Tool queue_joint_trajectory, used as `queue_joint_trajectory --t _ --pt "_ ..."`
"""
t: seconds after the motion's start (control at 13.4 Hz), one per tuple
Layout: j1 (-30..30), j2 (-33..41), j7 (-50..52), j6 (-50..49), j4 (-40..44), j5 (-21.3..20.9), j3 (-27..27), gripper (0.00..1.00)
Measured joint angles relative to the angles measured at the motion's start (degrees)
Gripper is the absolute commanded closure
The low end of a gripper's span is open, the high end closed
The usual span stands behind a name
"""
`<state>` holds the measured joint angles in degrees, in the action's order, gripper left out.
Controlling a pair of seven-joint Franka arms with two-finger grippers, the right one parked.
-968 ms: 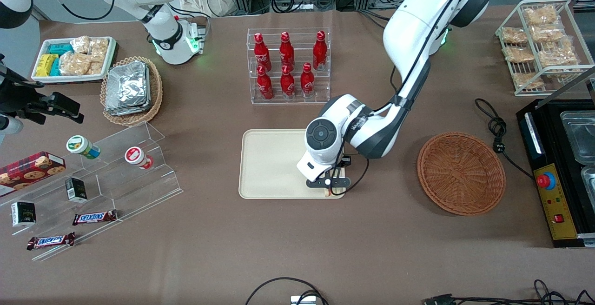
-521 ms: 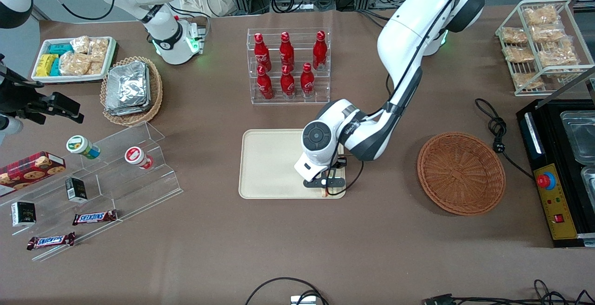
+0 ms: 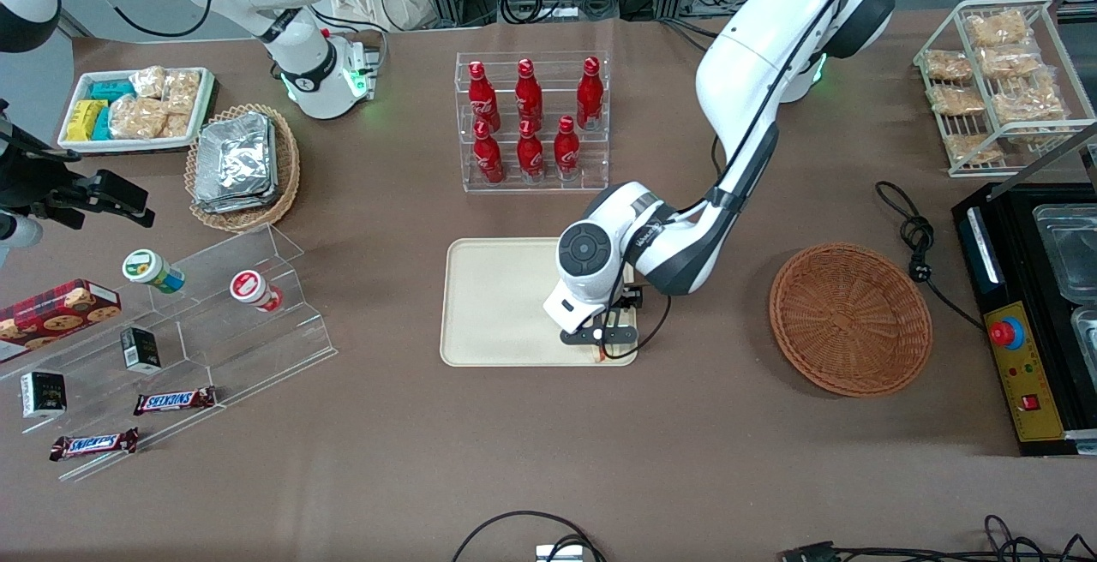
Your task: Place sandwich from basket to tray
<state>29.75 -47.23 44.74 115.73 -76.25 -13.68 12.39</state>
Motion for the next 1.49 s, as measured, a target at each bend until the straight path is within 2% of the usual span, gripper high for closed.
queue_joint_trajectory --t 0.22,0.37,0.6,0.82,1.04,1.19,1.27,1.49 --pt "-1.8 5.6 -0.5 0.0 -1.8 0.2 -0.1 0.0" --pt "-4.9 11.5 -5.9 -0.1 -4.2 2.5 -0.2 0.0" --pt "-12.3 21.7 -16.9 -0.5 -8.8 7.6 -0.6 0.0" --pt "-20.8 32.9 -22.8 -3.5 -14.6 8.6 -0.8 0.0" --pt "-27.2 41.8 -31.2 -12.9 -18.0 8.9 -1.9 0.0" --pt "-29.3 44.9 -33.8 -17.6 -18.8 9.8 -3.3 0.0" --pt "-29.7 46.0 -35.2 -18.8 -19.0 11.6 -4.3 0.0" --pt "-30.4 47.5 -39.5 -19.9 -19.3 14.6 -7.0 0.0"
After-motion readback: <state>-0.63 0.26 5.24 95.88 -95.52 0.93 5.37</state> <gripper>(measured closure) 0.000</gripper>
